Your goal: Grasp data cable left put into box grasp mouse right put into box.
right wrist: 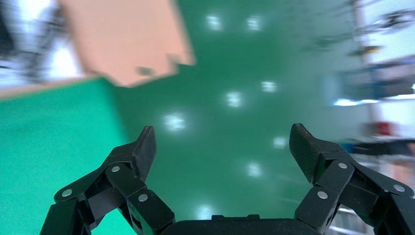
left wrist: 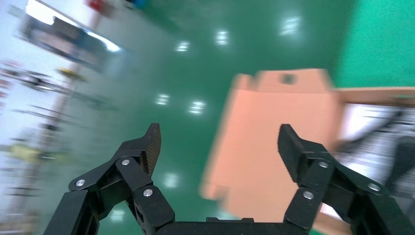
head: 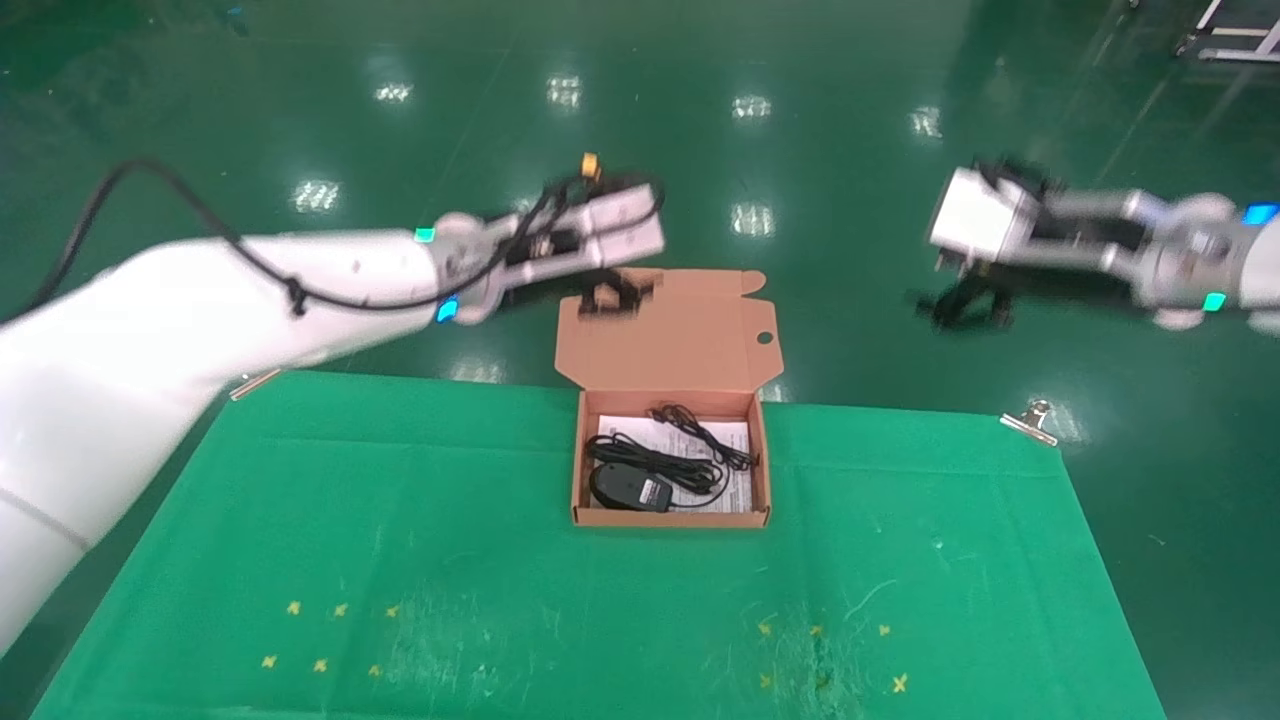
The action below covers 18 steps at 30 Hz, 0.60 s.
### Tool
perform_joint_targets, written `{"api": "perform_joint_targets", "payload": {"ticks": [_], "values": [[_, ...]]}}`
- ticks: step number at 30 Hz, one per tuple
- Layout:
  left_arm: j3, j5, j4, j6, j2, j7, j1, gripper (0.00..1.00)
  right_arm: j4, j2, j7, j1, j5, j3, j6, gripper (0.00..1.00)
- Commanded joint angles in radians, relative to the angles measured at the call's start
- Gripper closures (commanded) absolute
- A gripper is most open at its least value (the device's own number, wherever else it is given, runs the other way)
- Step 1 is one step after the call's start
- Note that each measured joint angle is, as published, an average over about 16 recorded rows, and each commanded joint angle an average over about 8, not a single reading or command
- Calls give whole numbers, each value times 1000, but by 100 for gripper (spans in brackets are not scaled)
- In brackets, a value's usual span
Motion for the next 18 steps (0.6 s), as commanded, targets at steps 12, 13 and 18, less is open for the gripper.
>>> {"api": "perform_joint_targets", "payload": {"ticks": [12,13,18], "values": [[-155,-219,-121,216,-158,-33,132,0,54,49,-17,-128,251,116,-148,0],[-167,-236,-130,233,-171,-36,143,0,58,53,-19,-139,271,125,-160,0],[-227,-321,-177,317,-232,-49,194,0,79,72,-26,-189,369,171,-218,0]]}}
